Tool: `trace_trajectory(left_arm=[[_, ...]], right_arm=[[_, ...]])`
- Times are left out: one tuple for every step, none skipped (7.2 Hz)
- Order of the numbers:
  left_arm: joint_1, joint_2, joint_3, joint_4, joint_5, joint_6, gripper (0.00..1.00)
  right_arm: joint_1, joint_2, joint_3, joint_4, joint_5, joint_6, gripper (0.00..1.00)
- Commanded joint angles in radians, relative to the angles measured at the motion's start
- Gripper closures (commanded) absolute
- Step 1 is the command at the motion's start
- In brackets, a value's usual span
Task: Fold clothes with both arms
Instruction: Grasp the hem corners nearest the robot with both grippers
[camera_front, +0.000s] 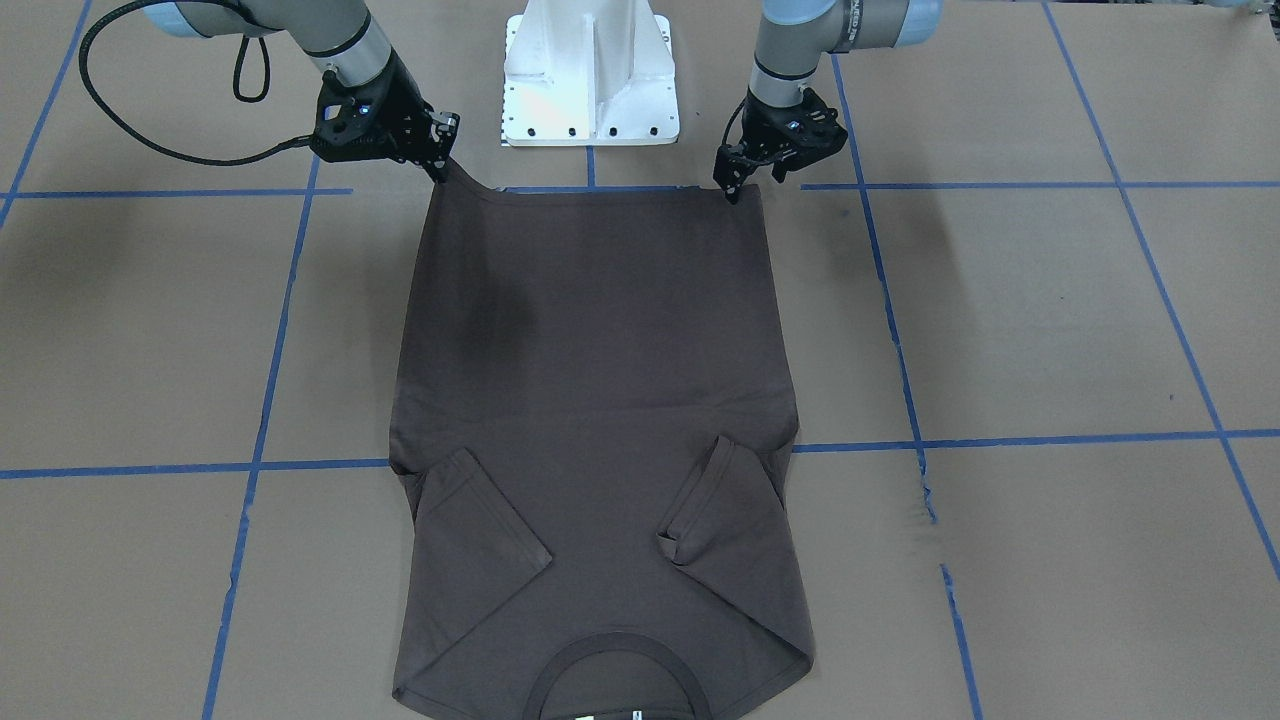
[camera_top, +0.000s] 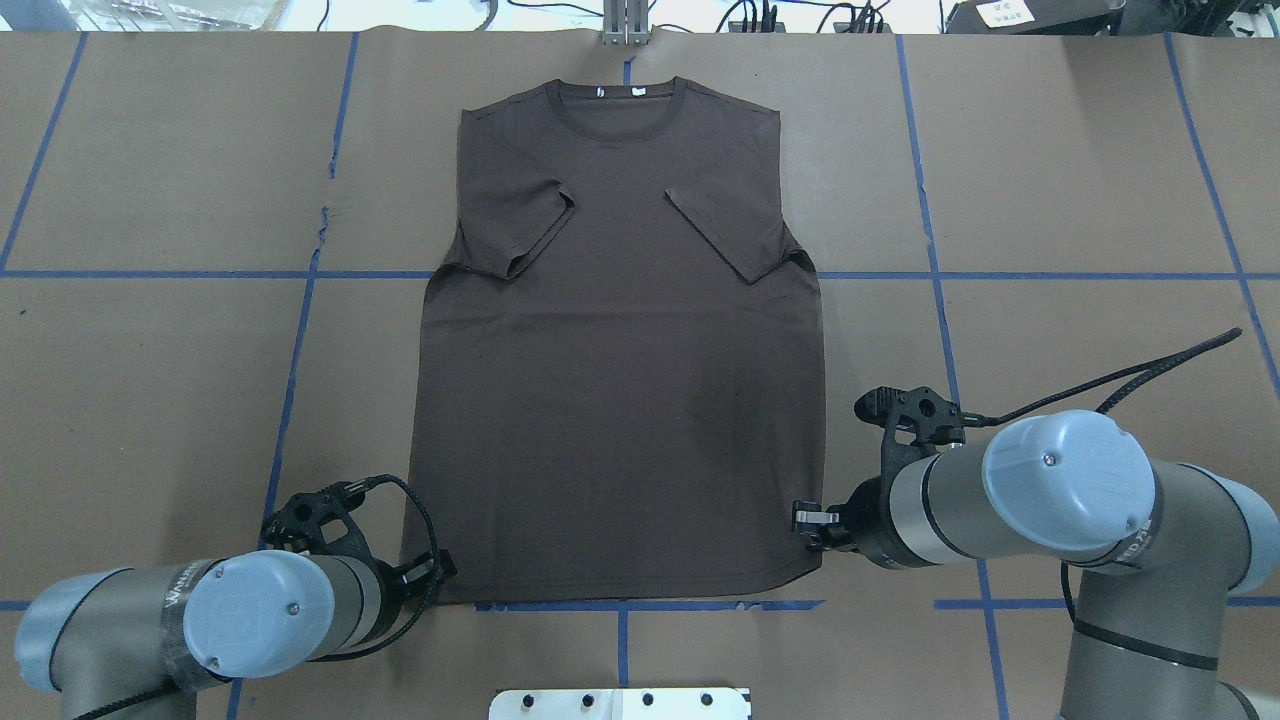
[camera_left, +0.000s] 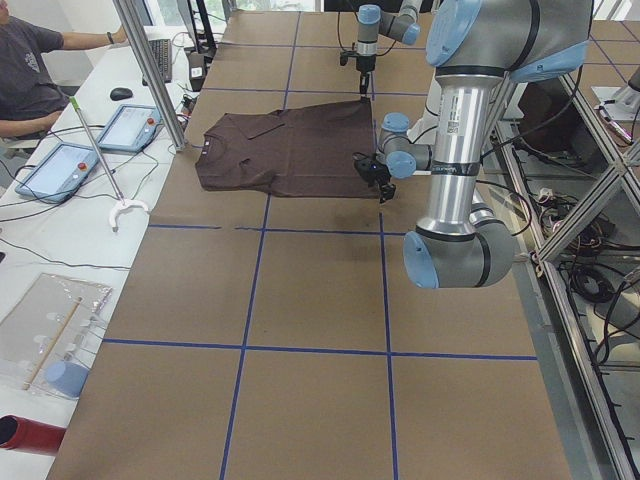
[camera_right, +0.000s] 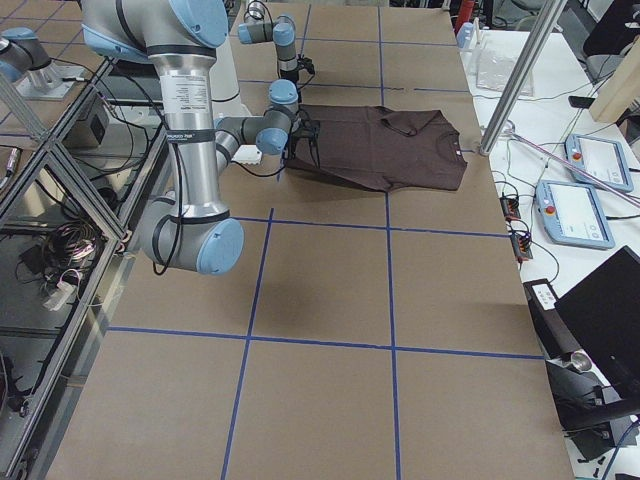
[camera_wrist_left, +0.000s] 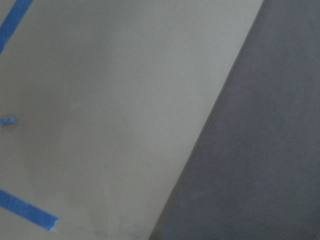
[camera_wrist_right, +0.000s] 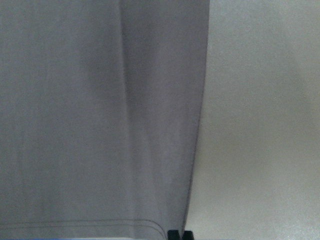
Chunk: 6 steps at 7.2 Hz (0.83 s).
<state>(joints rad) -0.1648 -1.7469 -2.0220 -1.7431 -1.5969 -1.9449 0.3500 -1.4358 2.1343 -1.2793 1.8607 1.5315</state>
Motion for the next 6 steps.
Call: trace_trajectory(left_arm=[[0.001, -0.005, -0.003, 0.004, 0.000, -0.002, 0.60], [0.001, -0.005, -0.003, 0.007, 0.000, -0.002, 0.70], [0.005, -0.006, -0.001, 0.025, 0.000, -0.002, 0.77], [0.007, -0.008, -0.003, 0.031, 0.000, -0.002, 0.82], [0.007, -0.010, -0.007, 0.033, 0.000, -0.002, 1.00], [0.005, -0.016, -0.020, 0.046, -0.001, 0.000, 1.00]], right_arm=[[0.006, 0.000, 0.004, 0.000, 0.000, -0.001, 1.00], [0.009, -0.001, 0.010, 0.000, 0.000, -0.001, 1.00], [0.010, -0.001, 0.013, -0.005, 0.000, -0.001, 1.00], [0.014, -0.001, 0.013, -0.005, 0.000, -0.001, 1.00], [0.015, -0.001, 0.013, -0.005, 0.000, -0.001, 1.00], [0.015, -0.001, 0.013, -0.005, 0.012, -0.001, 1.00]])
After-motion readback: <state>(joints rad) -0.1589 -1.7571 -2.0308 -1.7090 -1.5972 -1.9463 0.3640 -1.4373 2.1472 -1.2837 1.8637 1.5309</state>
